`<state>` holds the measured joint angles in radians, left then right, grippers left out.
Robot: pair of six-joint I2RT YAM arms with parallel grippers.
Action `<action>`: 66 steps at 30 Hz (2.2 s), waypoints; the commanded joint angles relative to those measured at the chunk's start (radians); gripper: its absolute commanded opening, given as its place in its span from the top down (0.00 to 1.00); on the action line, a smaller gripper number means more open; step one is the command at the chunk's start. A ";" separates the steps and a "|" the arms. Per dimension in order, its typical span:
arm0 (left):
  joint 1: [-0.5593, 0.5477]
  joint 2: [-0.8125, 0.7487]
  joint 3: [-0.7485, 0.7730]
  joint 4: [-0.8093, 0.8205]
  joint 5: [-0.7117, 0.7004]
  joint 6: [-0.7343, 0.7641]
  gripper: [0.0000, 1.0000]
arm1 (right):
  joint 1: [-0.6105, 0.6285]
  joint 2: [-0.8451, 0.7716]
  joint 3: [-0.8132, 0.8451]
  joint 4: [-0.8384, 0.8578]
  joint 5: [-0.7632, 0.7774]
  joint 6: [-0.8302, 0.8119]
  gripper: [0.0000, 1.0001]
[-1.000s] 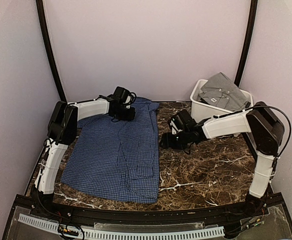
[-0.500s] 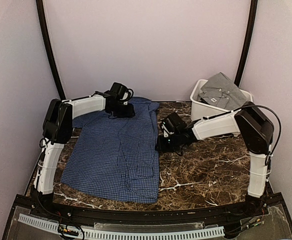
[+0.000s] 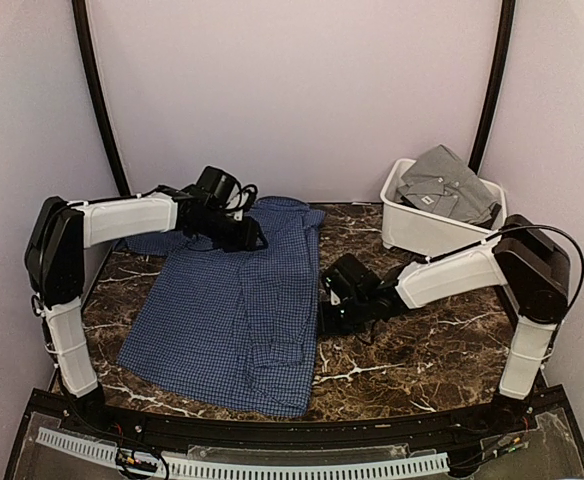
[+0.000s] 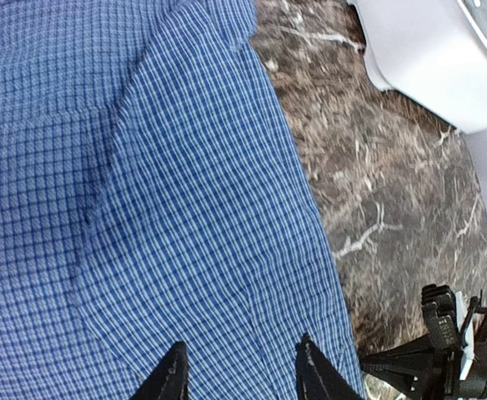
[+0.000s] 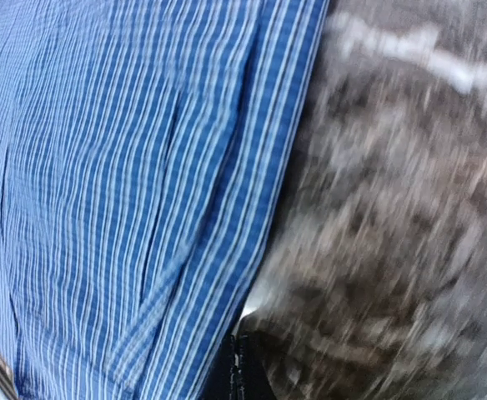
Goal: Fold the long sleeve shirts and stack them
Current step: Move the 1/3-folded shirt to the center of the board.
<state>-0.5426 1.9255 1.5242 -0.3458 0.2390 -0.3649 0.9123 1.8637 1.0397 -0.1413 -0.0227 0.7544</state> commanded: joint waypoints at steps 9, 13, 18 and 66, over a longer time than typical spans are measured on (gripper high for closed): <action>-0.143 -0.113 -0.230 0.051 0.159 -0.046 0.58 | -0.047 -0.111 -0.030 -0.002 0.042 0.020 0.65; -0.196 -0.079 -0.217 0.056 0.135 -0.046 0.58 | -0.142 -0.010 0.146 -0.029 0.046 -0.075 0.53; -0.282 -0.041 -0.171 -0.004 0.036 -0.027 0.61 | -0.225 0.081 0.297 -0.054 0.041 -0.127 0.52; -0.584 -0.016 -0.150 -0.332 -0.117 0.060 1.00 | -0.352 0.324 0.570 -0.024 -0.023 -0.235 0.48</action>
<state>-1.1259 1.9961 1.4311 -0.6598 0.0307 -0.3241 0.5793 2.1429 1.5608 -0.1650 -0.0483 0.5285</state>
